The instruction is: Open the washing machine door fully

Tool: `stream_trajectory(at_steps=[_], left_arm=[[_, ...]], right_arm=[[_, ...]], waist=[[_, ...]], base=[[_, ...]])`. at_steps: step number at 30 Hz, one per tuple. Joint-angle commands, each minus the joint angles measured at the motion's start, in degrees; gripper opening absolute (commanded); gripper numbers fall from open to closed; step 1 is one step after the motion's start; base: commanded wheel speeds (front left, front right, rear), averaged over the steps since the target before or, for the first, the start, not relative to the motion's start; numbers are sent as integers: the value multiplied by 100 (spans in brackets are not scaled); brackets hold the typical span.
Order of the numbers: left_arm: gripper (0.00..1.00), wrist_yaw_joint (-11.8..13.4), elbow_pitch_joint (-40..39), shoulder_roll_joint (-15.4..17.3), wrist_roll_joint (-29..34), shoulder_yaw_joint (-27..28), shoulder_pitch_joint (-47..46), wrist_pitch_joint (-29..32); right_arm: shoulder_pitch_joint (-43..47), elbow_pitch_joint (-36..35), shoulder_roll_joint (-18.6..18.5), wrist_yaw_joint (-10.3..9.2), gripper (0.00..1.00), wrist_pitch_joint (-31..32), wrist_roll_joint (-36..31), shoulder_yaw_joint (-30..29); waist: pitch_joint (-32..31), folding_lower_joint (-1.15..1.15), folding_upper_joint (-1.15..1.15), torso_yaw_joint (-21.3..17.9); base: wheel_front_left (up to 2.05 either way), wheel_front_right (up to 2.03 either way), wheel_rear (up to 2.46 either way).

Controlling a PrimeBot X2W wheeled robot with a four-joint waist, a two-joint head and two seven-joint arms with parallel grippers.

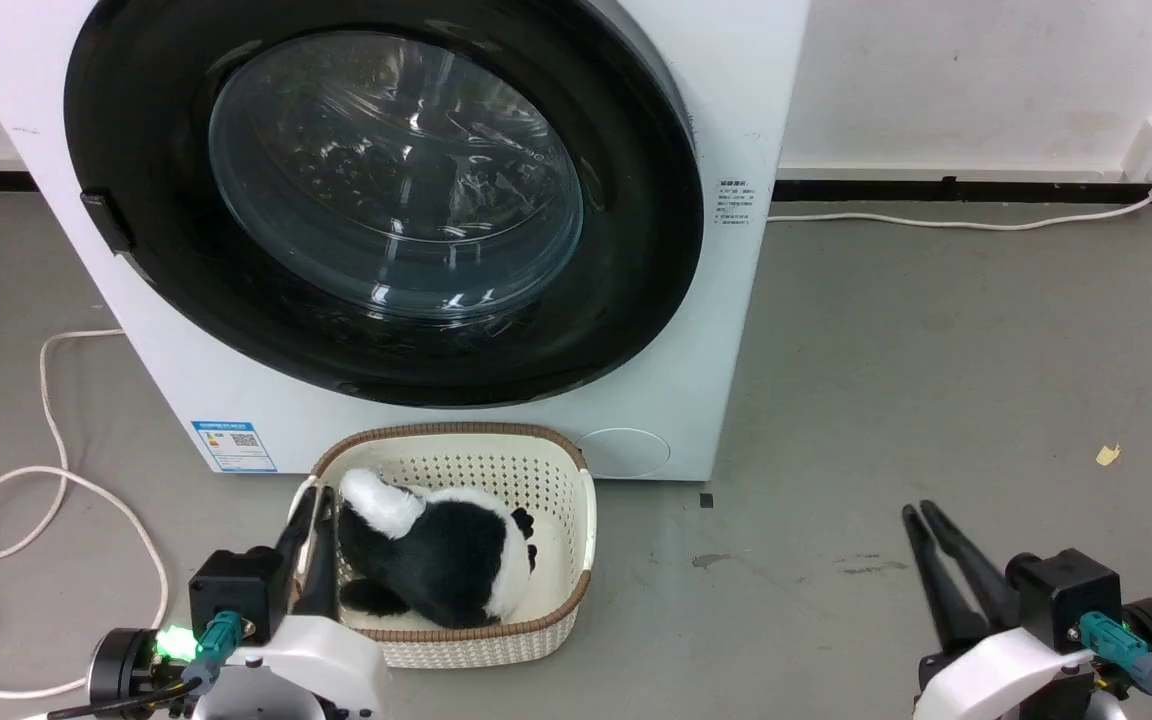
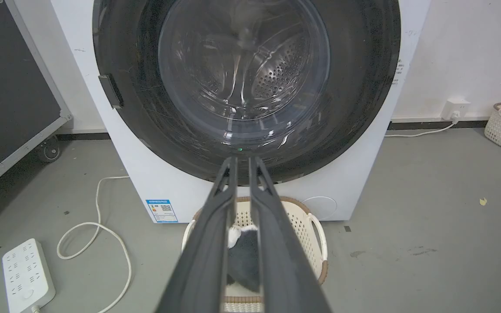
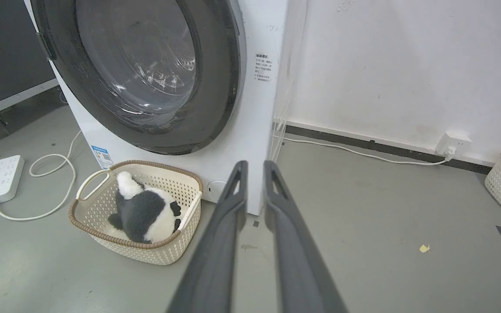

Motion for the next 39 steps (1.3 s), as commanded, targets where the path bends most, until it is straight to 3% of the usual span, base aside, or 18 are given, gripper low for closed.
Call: stream_trajectory(at_steps=[1, 32, 39], left_arm=[[100, 0, 1, 0, -4, 1, 0, -2], [100, 140, -13, 19, 20, -231, -43, -341], [100, 196, -73, 15, 13, -341, -178, -425]], right_arm=[[1, 0, 0, 0, 100, -2, 1, 1], [-89, -138, -8, -2, 100, -341, -42, -113], [-335, -189, -202, -3, 100, -377, 53, -140]], waist=[[0, 0, 0, 0], [263, 0, 0, 132], [501, 0, 0, 244]], base=[[0, 0, 0], [0, 0, 0], [0, 0, 0]])
